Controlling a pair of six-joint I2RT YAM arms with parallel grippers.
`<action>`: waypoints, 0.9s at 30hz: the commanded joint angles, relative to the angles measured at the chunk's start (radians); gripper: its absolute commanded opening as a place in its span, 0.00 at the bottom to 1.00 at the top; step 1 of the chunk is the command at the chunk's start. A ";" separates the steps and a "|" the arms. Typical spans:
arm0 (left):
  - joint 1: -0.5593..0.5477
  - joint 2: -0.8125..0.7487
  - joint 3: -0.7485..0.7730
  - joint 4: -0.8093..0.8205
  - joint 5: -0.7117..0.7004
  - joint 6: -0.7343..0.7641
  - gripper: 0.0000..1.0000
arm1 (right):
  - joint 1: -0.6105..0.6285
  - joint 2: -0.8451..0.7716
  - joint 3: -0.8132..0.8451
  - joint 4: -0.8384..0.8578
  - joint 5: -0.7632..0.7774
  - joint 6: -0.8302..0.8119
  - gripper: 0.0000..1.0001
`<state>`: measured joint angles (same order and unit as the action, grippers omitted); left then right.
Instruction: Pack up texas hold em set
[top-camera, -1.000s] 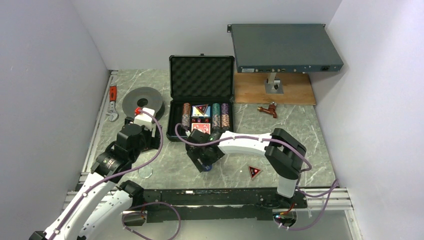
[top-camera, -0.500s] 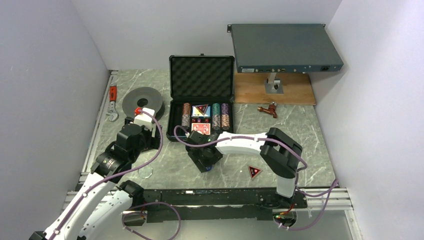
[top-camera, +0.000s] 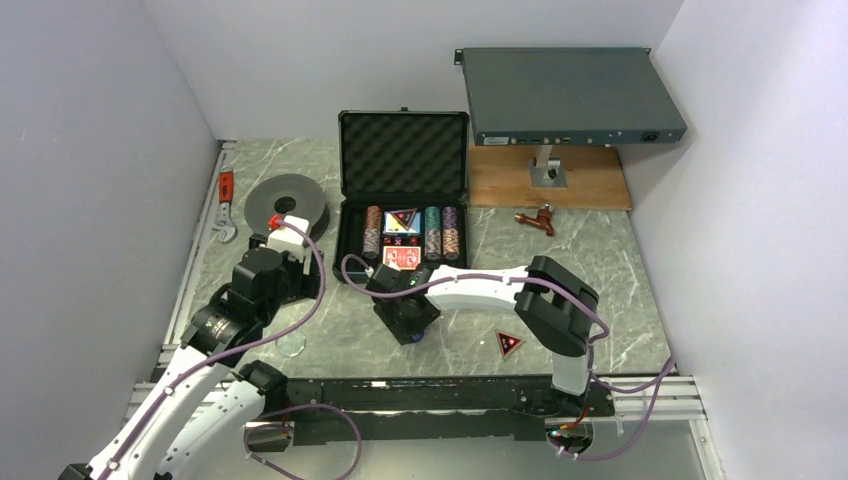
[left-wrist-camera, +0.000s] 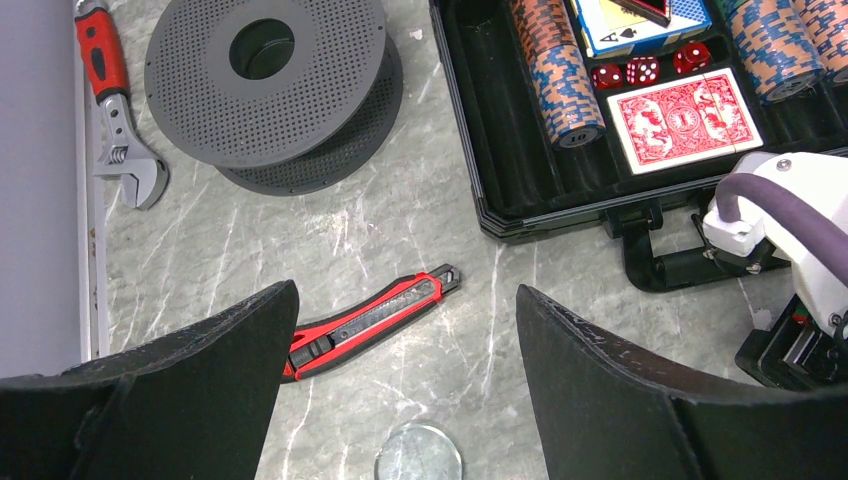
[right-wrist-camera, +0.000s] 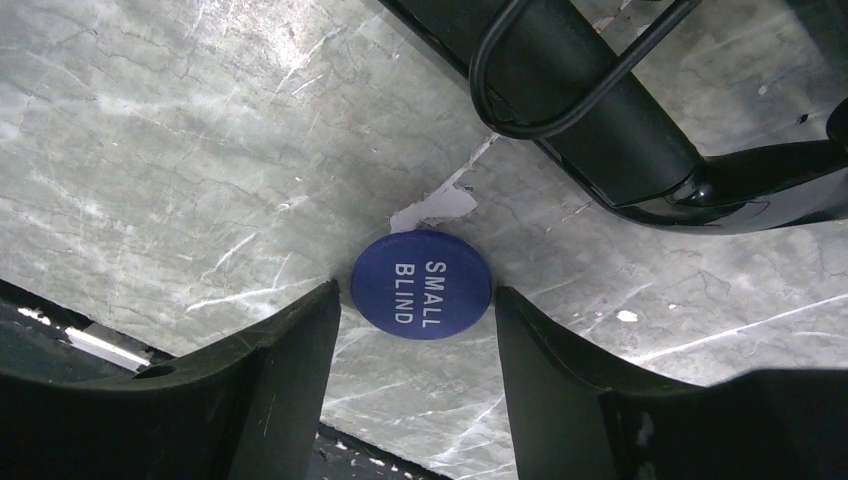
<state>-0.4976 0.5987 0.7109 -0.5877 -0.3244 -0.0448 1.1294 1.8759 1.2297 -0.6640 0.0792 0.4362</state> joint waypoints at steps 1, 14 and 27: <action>0.005 -0.012 0.019 0.031 0.013 0.005 0.86 | 0.015 0.039 0.003 0.012 -0.026 0.002 0.60; 0.005 -0.017 0.017 0.032 0.011 0.004 0.85 | 0.019 0.061 -0.038 -0.006 -0.039 -0.015 0.48; 0.005 -0.021 0.016 0.028 -0.018 0.000 0.86 | 0.020 -0.039 0.015 -0.071 0.025 -0.024 0.44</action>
<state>-0.4976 0.5903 0.7109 -0.5880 -0.3210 -0.0452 1.1351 1.8751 1.2304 -0.6727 0.0956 0.4210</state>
